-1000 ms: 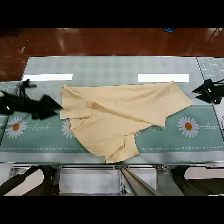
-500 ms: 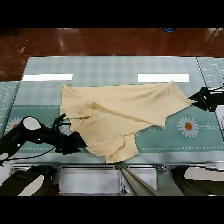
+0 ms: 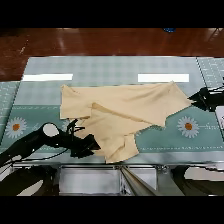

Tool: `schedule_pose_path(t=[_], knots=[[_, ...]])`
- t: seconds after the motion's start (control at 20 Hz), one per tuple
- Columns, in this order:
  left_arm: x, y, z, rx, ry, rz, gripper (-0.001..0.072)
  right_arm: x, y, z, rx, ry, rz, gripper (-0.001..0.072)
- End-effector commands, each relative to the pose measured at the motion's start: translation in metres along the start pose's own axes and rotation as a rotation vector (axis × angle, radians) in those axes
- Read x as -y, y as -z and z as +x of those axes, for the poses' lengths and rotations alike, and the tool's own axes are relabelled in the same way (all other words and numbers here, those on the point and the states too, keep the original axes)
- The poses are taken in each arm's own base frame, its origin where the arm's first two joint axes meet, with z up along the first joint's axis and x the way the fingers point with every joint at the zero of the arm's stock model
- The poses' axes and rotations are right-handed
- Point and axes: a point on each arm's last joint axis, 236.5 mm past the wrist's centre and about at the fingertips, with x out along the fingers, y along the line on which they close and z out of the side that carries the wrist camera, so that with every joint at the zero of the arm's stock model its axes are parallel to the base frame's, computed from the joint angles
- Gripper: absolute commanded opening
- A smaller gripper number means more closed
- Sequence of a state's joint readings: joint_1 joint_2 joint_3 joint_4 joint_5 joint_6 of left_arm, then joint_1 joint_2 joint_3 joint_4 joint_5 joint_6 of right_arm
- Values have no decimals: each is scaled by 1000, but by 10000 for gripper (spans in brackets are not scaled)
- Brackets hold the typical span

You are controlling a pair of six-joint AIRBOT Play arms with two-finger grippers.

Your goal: Fold the shirts.

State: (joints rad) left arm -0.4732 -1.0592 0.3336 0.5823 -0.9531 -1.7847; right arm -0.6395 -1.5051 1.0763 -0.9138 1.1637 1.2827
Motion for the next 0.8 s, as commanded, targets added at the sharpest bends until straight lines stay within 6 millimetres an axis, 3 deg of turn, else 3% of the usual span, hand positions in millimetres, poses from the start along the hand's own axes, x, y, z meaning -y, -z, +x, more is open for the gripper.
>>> schedule_pose_path(t=[0.0, 0.25, 0.3, 0.4, 0.45, 0.6, 0.75], knots=[[14, -20, 11, 98, 48, -63, 507, -1, -2, 0, 11, -5, 0, 407], [26, -63, 2, 262, 112, -107, 502, -3, -7, 0, 29, -12, 3, 407], [27, -70, -2, 286, 123, -121, 443, -2, -8, 0, 34, -9, 3, 407], [26, -80, -9, 307, 131, -110, 120, 1, -12, 0, 50, 3, 1, 407], [25, -82, -11, 308, 131, -95, 26, 2, -14, 0, 59, 5, 11, 407], [24, -82, -14, 300, 130, -71, 25, 22, -15, 4, 59, 75, 96, 407], [24, -80, -13, 290, 128, -67, 26, 39, -4, 16, -3, 114, 130, 407]])
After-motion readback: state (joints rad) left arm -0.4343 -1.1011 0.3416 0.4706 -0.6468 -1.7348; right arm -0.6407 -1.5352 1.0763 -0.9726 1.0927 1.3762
